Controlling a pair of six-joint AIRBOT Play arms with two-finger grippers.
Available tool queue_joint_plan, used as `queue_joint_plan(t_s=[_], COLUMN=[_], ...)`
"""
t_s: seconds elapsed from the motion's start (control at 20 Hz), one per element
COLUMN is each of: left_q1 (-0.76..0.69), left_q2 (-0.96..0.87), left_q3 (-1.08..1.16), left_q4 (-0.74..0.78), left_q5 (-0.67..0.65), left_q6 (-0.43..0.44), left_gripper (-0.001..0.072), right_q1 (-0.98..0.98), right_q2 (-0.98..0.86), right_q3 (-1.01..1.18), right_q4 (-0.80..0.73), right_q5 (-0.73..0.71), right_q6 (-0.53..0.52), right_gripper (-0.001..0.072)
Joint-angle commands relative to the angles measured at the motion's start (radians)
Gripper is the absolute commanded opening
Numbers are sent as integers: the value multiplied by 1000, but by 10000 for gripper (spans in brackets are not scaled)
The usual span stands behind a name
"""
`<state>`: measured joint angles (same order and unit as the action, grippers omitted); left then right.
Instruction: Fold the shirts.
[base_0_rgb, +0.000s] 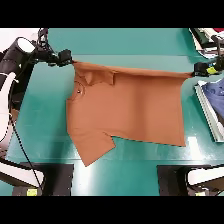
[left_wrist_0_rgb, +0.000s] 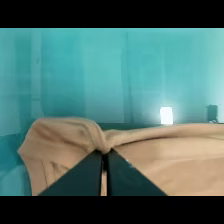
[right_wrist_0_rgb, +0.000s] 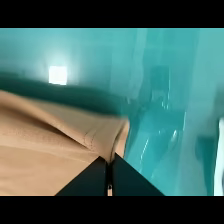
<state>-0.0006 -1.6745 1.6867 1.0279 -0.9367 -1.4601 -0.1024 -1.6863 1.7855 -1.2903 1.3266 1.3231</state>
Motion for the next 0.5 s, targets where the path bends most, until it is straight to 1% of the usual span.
queue_joint_plan(t_s=[0.0,0.1,0.2,0.3,0.45], left_q1=[1,-2,-2,-2,-2], left_q2=[-18,-18,-18,-18,-18], left_q3=[56,48,9,-48,-154], left_q4=[104,198,208,207,201], left_q5=[-204,-356,-421,-427,-390], left_q6=[2,1,1,-5,-6], left_gripper=[21,21,21,20,22], right_q1=[17,19,19,19,19], right_q2=[-20,26,93,163,228], right_q3=[48,-14,-137,-290,-489], right_q4=[-27,-73,-73,-72,-63], right_q5=[31,43,21,-35,-106], right_q6=[11,24,24,24,23], right_gripper=[11,10,11,11,11])
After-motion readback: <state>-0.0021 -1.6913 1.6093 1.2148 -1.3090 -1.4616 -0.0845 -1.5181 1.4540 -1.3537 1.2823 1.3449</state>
